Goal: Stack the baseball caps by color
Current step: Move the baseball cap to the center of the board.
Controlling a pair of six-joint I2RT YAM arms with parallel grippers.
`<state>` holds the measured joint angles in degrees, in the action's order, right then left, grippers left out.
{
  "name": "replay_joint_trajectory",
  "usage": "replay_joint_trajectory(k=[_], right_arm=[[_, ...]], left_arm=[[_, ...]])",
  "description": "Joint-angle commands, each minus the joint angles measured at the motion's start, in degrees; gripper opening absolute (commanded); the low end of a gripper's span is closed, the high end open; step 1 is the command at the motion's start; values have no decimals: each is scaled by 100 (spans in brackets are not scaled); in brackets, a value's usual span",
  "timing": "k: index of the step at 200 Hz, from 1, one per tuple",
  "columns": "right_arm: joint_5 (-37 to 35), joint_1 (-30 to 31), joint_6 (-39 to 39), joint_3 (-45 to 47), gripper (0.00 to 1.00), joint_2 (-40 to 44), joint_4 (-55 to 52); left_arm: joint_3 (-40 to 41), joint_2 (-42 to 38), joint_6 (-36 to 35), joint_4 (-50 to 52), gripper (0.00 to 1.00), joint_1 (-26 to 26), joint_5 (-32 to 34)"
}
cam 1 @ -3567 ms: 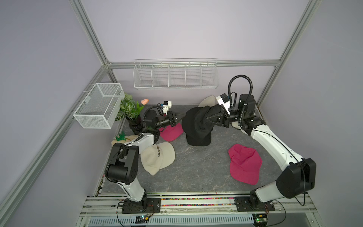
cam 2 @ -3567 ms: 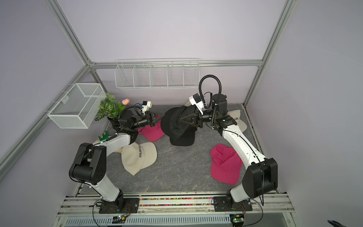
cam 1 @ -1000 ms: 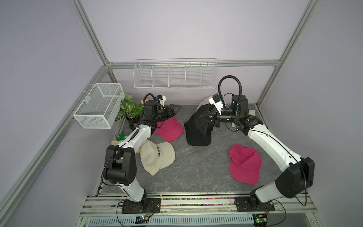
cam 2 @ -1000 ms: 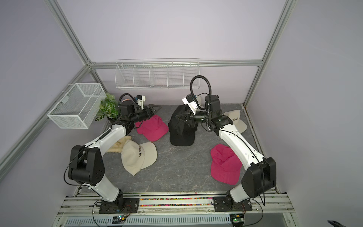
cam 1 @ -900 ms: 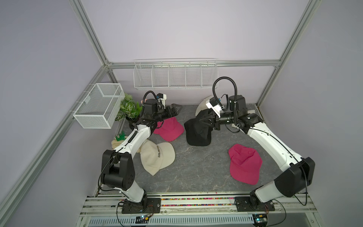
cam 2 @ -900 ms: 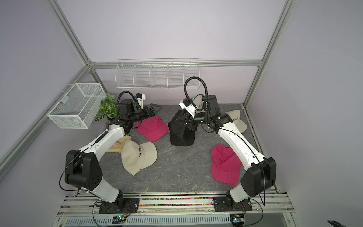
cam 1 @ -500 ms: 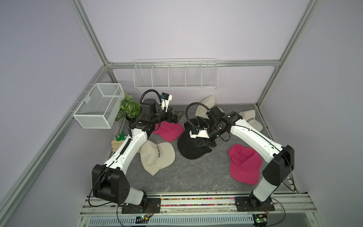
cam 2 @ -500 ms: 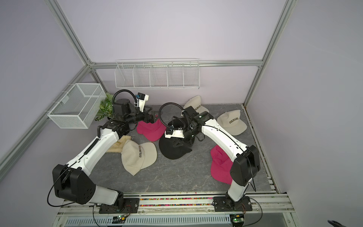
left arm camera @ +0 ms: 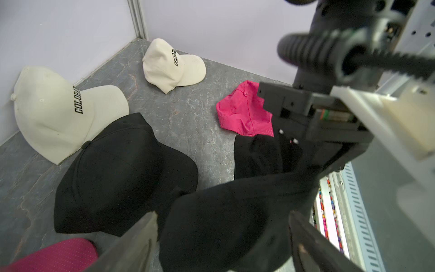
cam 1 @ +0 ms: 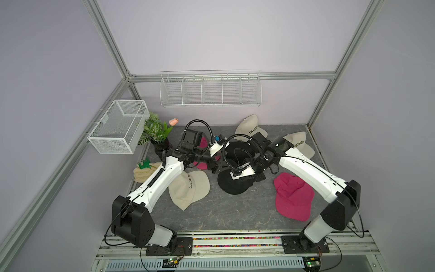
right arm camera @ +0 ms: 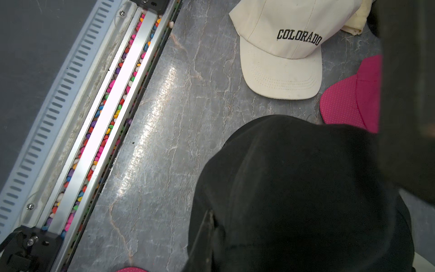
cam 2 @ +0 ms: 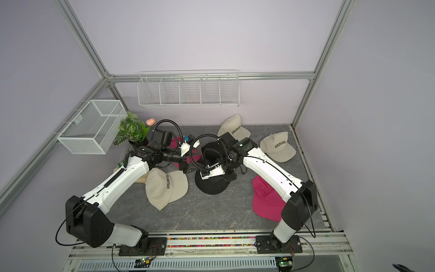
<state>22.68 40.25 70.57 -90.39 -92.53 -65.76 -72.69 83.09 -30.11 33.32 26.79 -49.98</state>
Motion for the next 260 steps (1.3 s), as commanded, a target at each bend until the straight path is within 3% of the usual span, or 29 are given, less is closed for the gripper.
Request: replay_joint_trajectory(k=[1, 34, 87, 123, 133, 165, 177, 210, 260], right_arm=[[85, 19, 234, 161, 7, 237, 152], [206, 21, 281, 119, 7, 235, 123], [334, -45, 336, 136, 6, 262, 306], [459, -92, 370, 118, 7, 226, 362], [500, -100, 372, 114, 7, 209, 370], [683, -248, 263, 172, 12, 235, 440], [834, -346, 162, 201, 17, 260, 480], [1824, -826, 46, 432, 41, 361, 497], [2058, -1266, -275, 1228, 48, 649, 923]], left_arm=[[170, -22, -390, 5, 85, 160, 133], [233, 36, -217, -382, 82, 222, 246], [-110, 394, -1002, 700, 82, 256, -556], [-161, 523, -1033, 758, 76, 268, -571], [-184, 541, -1057, 759, 69, 275, -633], [-191, 443, -973, 608, 29, 275, -509], [-180, 394, -899, 544, 0, 266, -410], [-25, 121, -633, 122, 0, 134, -522], [2, -238, -967, 190, 0, -292, -1431]])
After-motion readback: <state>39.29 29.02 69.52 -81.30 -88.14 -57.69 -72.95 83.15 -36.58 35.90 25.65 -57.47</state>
